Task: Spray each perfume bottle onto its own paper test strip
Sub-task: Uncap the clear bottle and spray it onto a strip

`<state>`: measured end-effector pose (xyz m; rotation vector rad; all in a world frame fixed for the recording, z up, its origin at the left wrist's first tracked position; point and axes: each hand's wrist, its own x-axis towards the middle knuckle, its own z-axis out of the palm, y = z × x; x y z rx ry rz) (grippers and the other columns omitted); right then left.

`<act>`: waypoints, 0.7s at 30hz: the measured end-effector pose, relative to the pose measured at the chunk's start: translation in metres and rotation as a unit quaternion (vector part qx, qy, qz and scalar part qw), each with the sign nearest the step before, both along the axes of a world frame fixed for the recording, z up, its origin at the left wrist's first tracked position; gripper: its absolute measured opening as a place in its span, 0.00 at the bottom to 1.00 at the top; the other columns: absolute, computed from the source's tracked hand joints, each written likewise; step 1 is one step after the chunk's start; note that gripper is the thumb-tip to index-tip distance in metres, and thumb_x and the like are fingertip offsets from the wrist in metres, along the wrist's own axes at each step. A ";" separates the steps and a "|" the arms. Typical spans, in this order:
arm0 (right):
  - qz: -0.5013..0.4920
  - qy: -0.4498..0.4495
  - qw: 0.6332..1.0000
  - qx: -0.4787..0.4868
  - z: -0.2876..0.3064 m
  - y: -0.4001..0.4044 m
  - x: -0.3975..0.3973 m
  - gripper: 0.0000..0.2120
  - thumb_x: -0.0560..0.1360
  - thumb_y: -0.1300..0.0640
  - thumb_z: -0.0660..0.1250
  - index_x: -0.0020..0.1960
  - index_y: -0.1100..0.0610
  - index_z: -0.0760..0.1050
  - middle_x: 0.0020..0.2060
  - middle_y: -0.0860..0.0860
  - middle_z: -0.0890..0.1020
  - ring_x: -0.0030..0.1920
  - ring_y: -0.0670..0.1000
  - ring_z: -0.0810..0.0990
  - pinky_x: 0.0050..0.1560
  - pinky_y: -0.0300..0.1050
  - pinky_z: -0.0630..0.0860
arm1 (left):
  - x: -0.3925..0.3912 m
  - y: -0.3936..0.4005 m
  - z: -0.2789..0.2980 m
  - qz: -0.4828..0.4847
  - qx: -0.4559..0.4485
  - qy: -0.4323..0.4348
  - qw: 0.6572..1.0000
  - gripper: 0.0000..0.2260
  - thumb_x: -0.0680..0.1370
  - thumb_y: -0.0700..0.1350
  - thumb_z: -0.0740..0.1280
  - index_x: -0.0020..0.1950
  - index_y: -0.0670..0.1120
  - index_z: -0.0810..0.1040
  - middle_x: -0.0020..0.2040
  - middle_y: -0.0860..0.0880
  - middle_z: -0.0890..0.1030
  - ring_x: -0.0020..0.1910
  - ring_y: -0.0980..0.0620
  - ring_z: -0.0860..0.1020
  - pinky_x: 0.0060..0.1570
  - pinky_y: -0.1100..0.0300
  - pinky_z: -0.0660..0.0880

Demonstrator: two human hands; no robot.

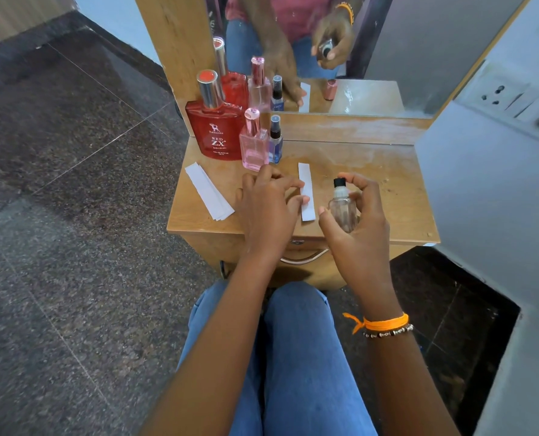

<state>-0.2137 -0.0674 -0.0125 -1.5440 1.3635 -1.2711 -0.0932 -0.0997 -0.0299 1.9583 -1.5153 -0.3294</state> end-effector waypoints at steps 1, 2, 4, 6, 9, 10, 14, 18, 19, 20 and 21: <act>0.000 -0.001 1.000 -0.001 0.000 0.000 0.000 0.19 0.73 0.64 0.69 0.60 0.51 0.68 0.42 0.42 0.74 0.36 0.38 0.76 0.35 0.27 0.72 | 0.001 0.001 0.001 0.002 -0.001 0.007 1.000 0.10 0.71 0.49 0.72 0.52 0.54 0.82 0.54 0.54 0.77 0.54 0.50 0.69 0.50 0.56 0.65; -0.001 -0.002 1.000 -0.005 0.000 0.000 0.001 0.19 0.73 0.63 0.69 0.60 0.50 0.68 0.42 0.42 0.74 0.36 0.38 0.76 0.35 0.27 0.71 | 0.001 0.002 0.002 0.004 -0.002 0.017 1.000 0.10 0.72 0.49 0.71 0.53 0.54 0.82 0.54 0.53 0.77 0.55 0.50 0.69 0.51 0.56 0.66; 0.001 -0.003 1.000 -0.015 0.001 -0.001 0.002 0.18 0.75 0.62 0.67 0.61 0.51 0.67 0.42 0.43 0.74 0.36 0.40 0.76 0.34 0.30 0.72 | 0.002 0.005 0.006 0.002 -0.017 0.060 0.998 0.09 0.74 0.47 0.70 0.53 0.52 0.82 0.53 0.52 0.77 0.54 0.51 0.70 0.52 0.58 0.68; 0.009 -0.013 1.000 -0.015 0.003 -0.001 0.003 0.16 0.77 0.61 0.64 0.63 0.51 0.67 0.42 0.43 0.74 0.35 0.46 0.77 0.35 0.42 0.76 | 0.004 0.010 0.014 -0.023 -0.042 0.168 0.985 0.07 0.75 0.44 0.68 0.52 0.50 0.83 0.49 0.52 0.79 0.51 0.55 0.74 0.50 0.61 0.71; 0.021 -0.044 0.998 -0.036 0.003 -0.002 0.006 0.16 0.79 0.60 0.61 0.65 0.52 0.64 0.42 0.42 0.71 0.37 0.43 0.74 0.38 0.40 0.75 | 0.006 0.026 0.028 -0.093 -0.019 0.322 0.942 0.08 0.76 0.42 0.66 0.50 0.52 0.83 0.46 0.55 0.82 0.44 0.61 0.78 0.46 0.68 0.74; 0.020 -0.056 0.997 -0.045 0.002 -0.003 0.007 0.16 0.79 0.60 0.60 0.66 0.53 0.63 0.43 0.42 0.70 0.39 0.38 0.72 0.40 0.35 0.73 | 0.005 0.032 0.029 -0.121 0.001 0.365 0.923 0.09 0.77 0.41 0.66 0.51 0.51 0.82 0.47 0.54 0.83 0.44 0.60 0.80 0.47 0.68 0.76; 0.031 -0.115 0.992 -0.032 0.004 -0.004 0.012 0.15 0.80 0.56 0.56 0.66 0.51 0.61 0.50 0.48 0.69 0.46 0.37 0.72 0.51 0.35 0.72 | -0.002 0.051 0.030 -0.182 0.038 0.458 0.870 0.17 0.74 0.36 0.68 0.61 0.50 0.78 0.54 0.48 0.83 0.51 0.53 0.82 0.47 0.62 0.79; 0.088 -0.156 0.984 -0.001 0.006 -0.002 0.012 0.11 0.80 0.52 0.52 0.59 0.49 0.70 0.55 0.51 0.73 0.56 0.48 0.73 0.59 0.48 0.71 | -0.007 0.053 0.032 -0.115 0.018 0.455 0.883 0.16 0.70 0.38 0.73 0.56 0.51 0.81 0.51 0.45 0.84 0.48 0.50 0.82 0.48 0.59 0.78; 0.080 -0.164 0.983 0.002 0.006 -0.003 0.010 0.13 0.81 0.51 0.51 0.59 0.48 0.71 0.57 0.51 0.74 0.57 0.50 0.73 0.60 0.49 0.71 | -0.006 0.053 0.031 -0.099 0.013 0.454 0.885 0.16 0.69 0.38 0.74 0.53 0.53 0.81 0.50 0.46 0.84 0.47 0.51 0.82 0.47 0.60 0.78; 0.056 -0.168 0.984 0.000 0.007 -0.004 0.005 0.13 0.81 0.50 0.51 0.60 0.48 0.71 0.57 0.51 0.74 0.57 0.50 0.73 0.59 0.46 0.71 | -0.005 0.052 0.031 -0.088 0.010 0.448 0.889 0.16 0.68 0.38 0.74 0.51 0.55 0.81 0.50 0.47 0.84 0.47 0.51 0.82 0.45 0.62 0.77; 0.018 -0.159 0.987 -0.010 0.007 -0.006 0.000 0.13 0.81 0.51 0.52 0.61 0.48 0.71 0.55 0.49 0.74 0.54 0.48 0.74 0.57 0.40 0.71 | -0.003 0.053 0.030 -0.079 0.006 0.440 0.894 0.16 0.68 0.38 0.75 0.51 0.55 0.81 0.50 0.47 0.83 0.47 0.51 0.82 0.42 0.65 0.77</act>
